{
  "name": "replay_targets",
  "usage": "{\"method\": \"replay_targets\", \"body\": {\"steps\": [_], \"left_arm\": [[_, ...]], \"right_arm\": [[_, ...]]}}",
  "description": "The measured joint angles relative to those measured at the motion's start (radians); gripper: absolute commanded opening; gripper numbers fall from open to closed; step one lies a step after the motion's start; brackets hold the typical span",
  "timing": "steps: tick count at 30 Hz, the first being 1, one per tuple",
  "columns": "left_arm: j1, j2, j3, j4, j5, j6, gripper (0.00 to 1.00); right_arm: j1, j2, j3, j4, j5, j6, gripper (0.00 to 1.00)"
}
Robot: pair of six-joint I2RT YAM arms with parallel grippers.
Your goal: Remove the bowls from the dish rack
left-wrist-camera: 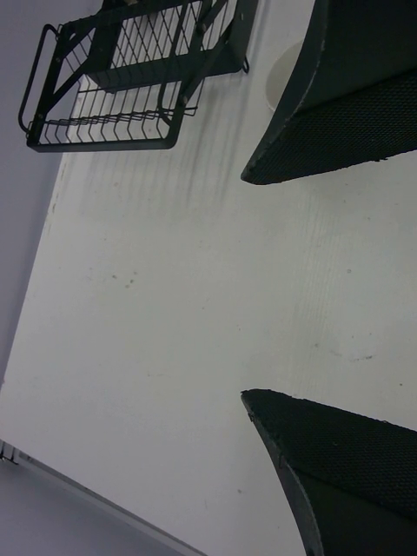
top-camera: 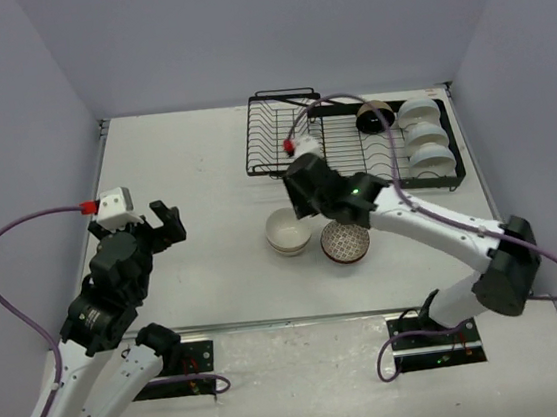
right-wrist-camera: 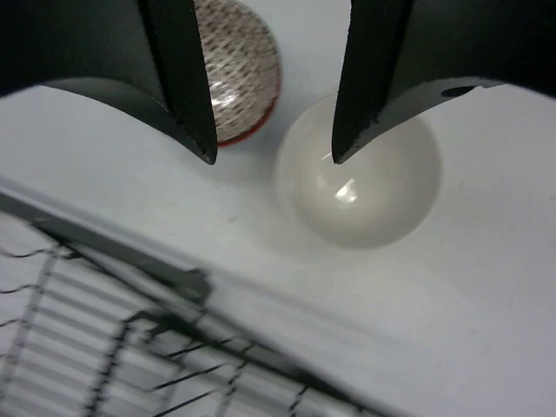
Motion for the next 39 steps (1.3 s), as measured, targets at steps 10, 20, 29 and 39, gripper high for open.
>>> {"method": "replay_targets", "body": {"steps": [10, 20, 29, 39], "left_arm": [[0.001, 0.105, 0.0, 0.047, 0.157, 0.037, 1.0], [0.001, 0.244, -0.001, 0.05, 0.354, 0.062, 1.0], [0.001, 0.216, -0.005, 0.052, 0.375, 0.081, 1.0], [0.001, 0.183, -0.015, 0.053, 0.399, 0.088, 1.0]], "right_arm": [[-0.39, -0.284, -0.104, 0.189, 0.23, -0.074, 0.84], [-1.067, -0.709, -0.583, 0.359, -0.21, 0.275, 0.87], [-1.412, -0.459, -0.828, 0.824, -0.772, 0.619, 0.74], [-1.415, -0.233, -0.827, 1.165, -0.859, 0.806, 0.63]]}}
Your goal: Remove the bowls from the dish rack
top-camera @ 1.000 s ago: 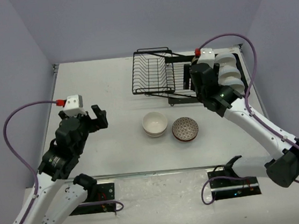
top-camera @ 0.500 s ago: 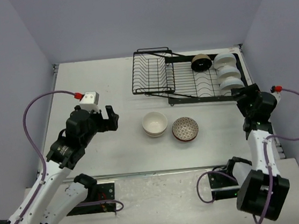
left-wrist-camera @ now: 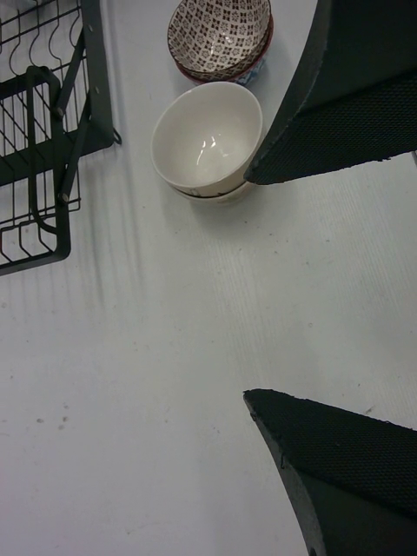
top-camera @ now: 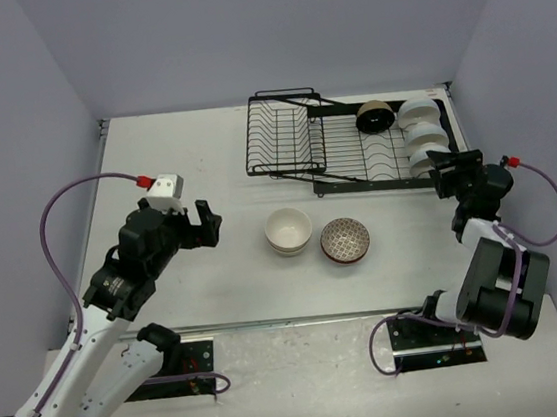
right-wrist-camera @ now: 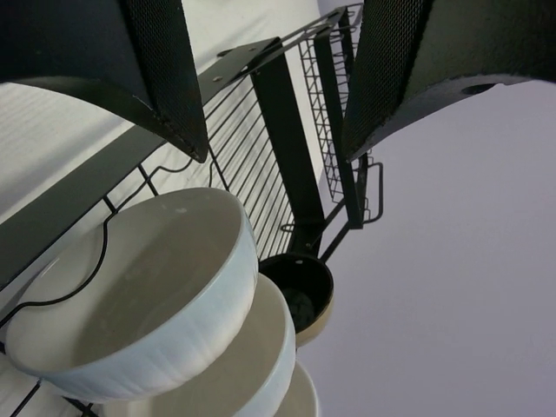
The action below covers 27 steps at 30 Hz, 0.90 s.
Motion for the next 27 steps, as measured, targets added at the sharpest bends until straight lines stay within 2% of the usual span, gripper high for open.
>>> {"method": "replay_targets", "body": {"steps": [10, 13, 16, 17, 23, 27], "left_arm": [[-0.014, 0.0, 0.0, 0.0, 0.014, 0.0, 1.0], [-0.015, 0.0, 0.0, 0.0, 0.014, 0.0, 1.0], [-0.015, 0.002, 0.0, 0.0, 0.014, 0.0, 1.0], [-0.015, 0.003, 0.0, 0.0, 0.014, 0.0, 1.0], [-0.015, 0.007, 0.0, 0.0, 0.014, 0.0, 1.0], [-0.015, 0.011, 0.0, 0.0, 0.014, 0.0, 1.0]], "right_arm": [[-0.003, 0.153, 0.018, 0.134, 0.069, 0.058, 0.51], [-0.004, 0.204, 0.029, 0.165, 0.085, 0.061, 0.42], [-0.004, 0.25, 0.029, 0.231, 0.097, 0.071, 0.27], [-0.003, 0.265, 0.033, 0.262, 0.096, 0.073, 0.19], [0.0, 0.36, 0.051, 0.442, 0.085, 0.09, 0.06], [0.0, 0.415, 0.051, 0.542, 0.07, 0.114, 0.04]]}}
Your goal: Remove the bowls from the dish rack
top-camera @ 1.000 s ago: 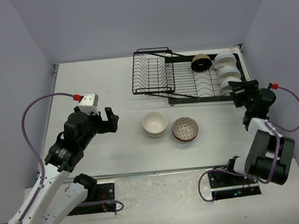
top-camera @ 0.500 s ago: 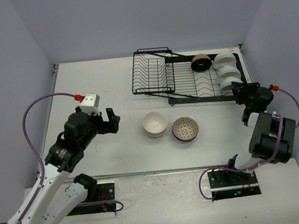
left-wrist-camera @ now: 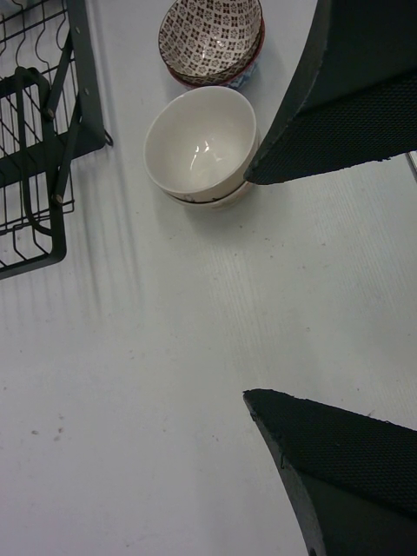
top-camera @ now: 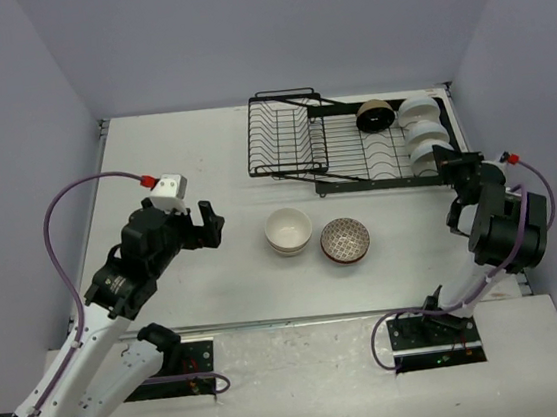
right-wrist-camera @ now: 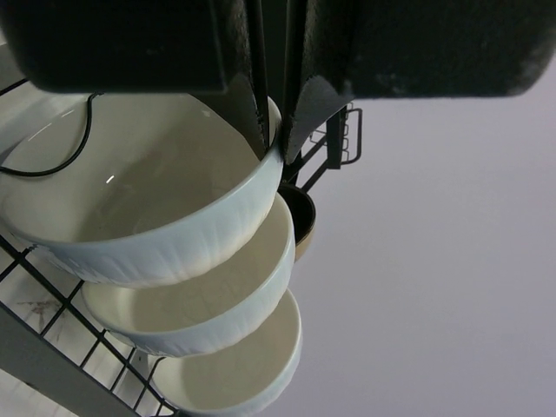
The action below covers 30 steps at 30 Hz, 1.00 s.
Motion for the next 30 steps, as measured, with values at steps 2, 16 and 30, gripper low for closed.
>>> {"method": "replay_targets", "body": {"steps": [2, 16, 30], "left_arm": [[0.0, 0.001, 0.0, 0.0, 0.0, 0.0, 1.0], [0.0, 0.013, 0.0, 0.0, 0.003, 0.002, 1.0], [0.0, 0.013, 0.0, 0.0, 0.008, 0.003, 1.0]], "right_arm": [[0.0, 0.024, -0.005, 0.049, -0.001, 0.013, 0.06], [-0.004, 0.116, -0.007, 0.183, -0.001, 0.077, 0.19], [-0.005, 0.179, 0.017, 0.263, -0.053, 0.156, 0.0]]}}
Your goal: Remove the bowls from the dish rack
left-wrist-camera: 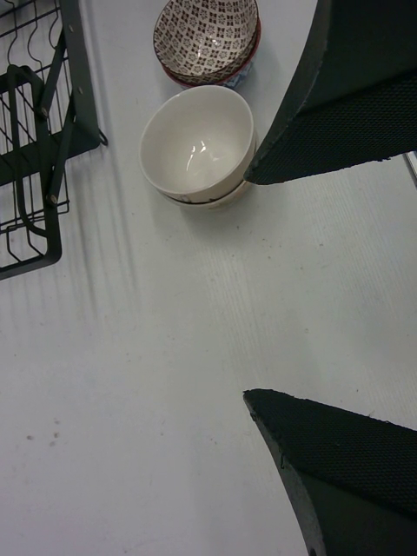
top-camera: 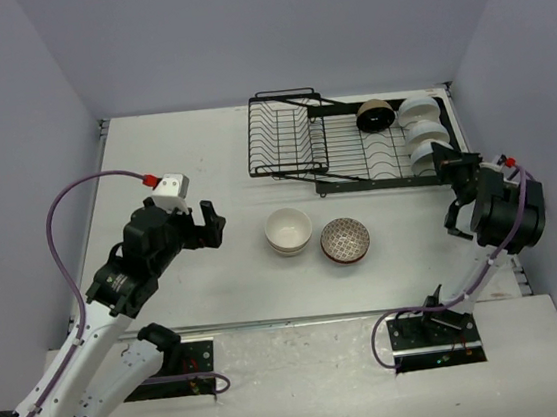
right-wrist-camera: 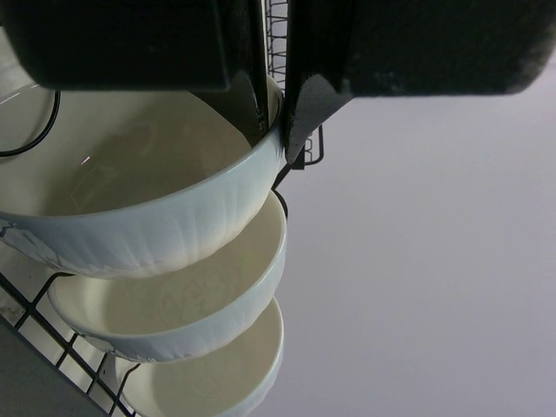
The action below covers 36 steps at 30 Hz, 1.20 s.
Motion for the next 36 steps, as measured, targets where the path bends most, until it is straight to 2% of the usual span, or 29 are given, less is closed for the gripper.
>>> {"method": "replay_targets", "body": {"steps": [11, 27, 36], "left_arm": [[0.0, 0.0, 0.0, 0.0, 0.003, 0.0, 1.0], [0.001, 0.006, 0.0, 0.0, 0.01, 0.001, 1.0], [0.002, 0.011, 0.0, 0.001, 0.026, 0.006, 1.0]], "right_arm": [[-0.008, 0.023, 0.026, 0.024, -0.06, -0.021, 0.0], [-0.007, -0.002, 0.089, -0.055, -0.202, -0.068, 0.0], [-0.004, -0.108, 0.091, -0.083, -0.303, -0.066, 0.0]]}}
